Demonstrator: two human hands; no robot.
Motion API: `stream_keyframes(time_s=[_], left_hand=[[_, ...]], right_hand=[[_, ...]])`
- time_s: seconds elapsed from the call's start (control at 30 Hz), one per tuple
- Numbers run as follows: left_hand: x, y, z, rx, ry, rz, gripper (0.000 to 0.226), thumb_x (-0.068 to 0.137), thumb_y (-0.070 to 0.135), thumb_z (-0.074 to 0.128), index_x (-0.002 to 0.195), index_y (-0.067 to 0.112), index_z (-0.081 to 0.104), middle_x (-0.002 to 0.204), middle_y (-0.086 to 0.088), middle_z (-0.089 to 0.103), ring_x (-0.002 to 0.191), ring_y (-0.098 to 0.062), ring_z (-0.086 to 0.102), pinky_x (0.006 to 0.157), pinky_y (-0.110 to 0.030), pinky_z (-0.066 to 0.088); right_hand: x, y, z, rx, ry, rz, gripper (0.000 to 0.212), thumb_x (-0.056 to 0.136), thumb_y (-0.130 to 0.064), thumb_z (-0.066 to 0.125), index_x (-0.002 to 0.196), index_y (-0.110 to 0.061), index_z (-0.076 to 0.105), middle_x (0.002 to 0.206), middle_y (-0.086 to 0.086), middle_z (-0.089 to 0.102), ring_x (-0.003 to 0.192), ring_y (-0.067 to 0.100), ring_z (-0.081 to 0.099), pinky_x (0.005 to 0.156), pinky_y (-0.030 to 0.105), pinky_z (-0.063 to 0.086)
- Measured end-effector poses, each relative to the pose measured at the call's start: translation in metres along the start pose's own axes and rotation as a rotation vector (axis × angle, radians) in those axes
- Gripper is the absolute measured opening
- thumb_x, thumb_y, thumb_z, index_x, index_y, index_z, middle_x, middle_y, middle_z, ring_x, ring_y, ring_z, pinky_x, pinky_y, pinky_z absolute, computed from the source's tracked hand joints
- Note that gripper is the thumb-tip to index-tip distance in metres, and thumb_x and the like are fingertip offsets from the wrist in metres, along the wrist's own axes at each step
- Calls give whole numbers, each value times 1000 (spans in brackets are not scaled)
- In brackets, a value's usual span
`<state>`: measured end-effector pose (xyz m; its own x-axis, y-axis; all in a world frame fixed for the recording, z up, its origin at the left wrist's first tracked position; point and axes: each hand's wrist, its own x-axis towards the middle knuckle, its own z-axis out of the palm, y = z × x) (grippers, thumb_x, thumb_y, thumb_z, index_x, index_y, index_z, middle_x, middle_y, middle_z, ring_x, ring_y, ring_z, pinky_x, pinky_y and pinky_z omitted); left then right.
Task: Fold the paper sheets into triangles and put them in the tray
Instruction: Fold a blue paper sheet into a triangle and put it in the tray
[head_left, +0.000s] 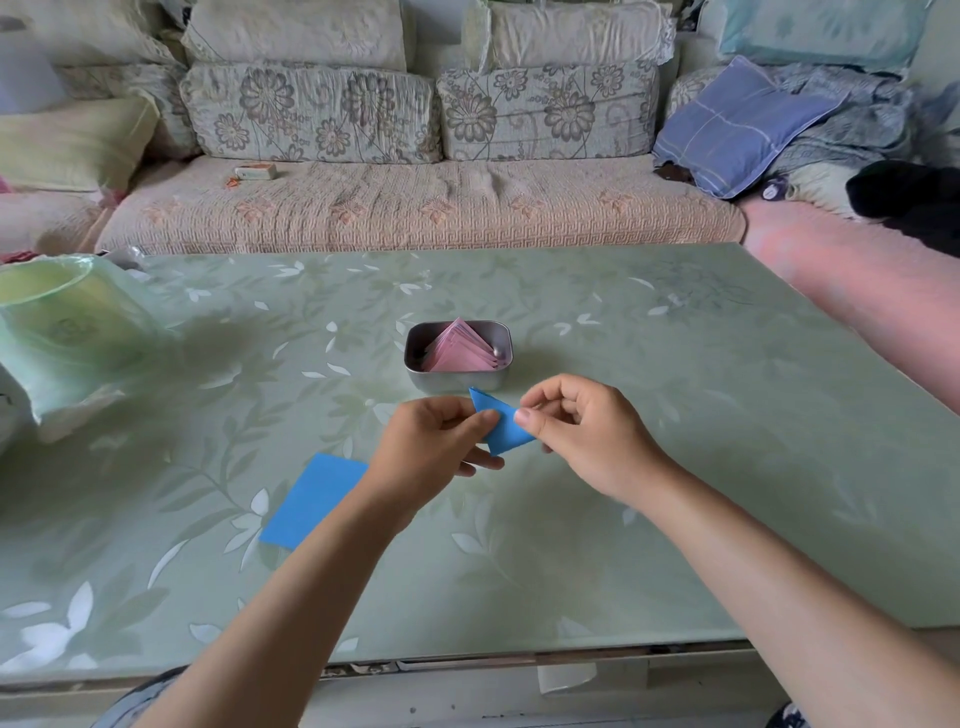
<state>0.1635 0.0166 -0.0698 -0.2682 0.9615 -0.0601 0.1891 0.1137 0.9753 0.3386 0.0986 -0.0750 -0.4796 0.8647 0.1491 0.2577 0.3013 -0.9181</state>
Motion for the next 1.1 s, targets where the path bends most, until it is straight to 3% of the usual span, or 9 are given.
stream_keyframes(time_s=[0.17,0.3,0.4,0.47,0.67,0.83,0.93,1.1], left_hand=[[-1,0,3,-25,-18,-11,15,96,22,63,87,15,72,80,3,77,73,-19,76,58,-21,55],[0,-1,4,11,-24,-13,17,93,25,66,84,12,71,77,1,76,74,-18,75,63,-28,55],[1,-1,1,103,-16,65,4,91,21,69,93,20,71,79,3,76,74,-14,74,64,-31,57],[2,-2,-2,139,-21,147,24,88,16,71,106,31,65,80,4,75,72,-15,74,62,-30,57],[6,-6,-14,285,-81,199,30,82,16,79,94,42,72,69,6,73,62,-6,67,58,-12,48],[5,-8,-14,384,-90,243,27,79,18,82,91,42,75,66,21,69,57,1,57,54,-6,38],[6,-10,-9,455,-75,275,23,76,22,84,91,37,78,73,30,66,65,-1,54,61,-8,40],[8,-20,4,504,-49,167,15,81,21,78,90,32,80,61,35,59,53,5,52,52,-6,36]], right_hand=[[-1,-2,0,66,-53,90,8,89,-25,74,86,-18,75,82,6,75,62,9,63,62,19,50],[0,-4,-4,79,-101,146,8,90,-22,73,83,-19,75,74,-7,72,62,8,64,63,15,50],[1,-3,-7,72,-140,169,9,90,-21,73,82,-20,74,74,-6,71,64,10,63,67,19,51],[2,-2,-8,58,-150,186,9,90,-21,73,81,-21,74,72,-7,70,63,10,63,68,19,49],[5,0,-15,23,-203,209,6,89,-20,74,84,-21,75,70,-9,70,62,8,61,64,15,48],[8,1,-22,-41,-266,223,6,88,-18,75,83,-18,75,68,-13,68,59,3,58,59,11,45],[8,4,-22,-105,-268,222,9,88,-18,76,79,-20,74,67,-14,68,60,-1,57,62,13,46],[9,14,-16,-418,-215,191,9,84,-33,76,75,-31,73,79,-13,72,83,10,66,79,29,50]])
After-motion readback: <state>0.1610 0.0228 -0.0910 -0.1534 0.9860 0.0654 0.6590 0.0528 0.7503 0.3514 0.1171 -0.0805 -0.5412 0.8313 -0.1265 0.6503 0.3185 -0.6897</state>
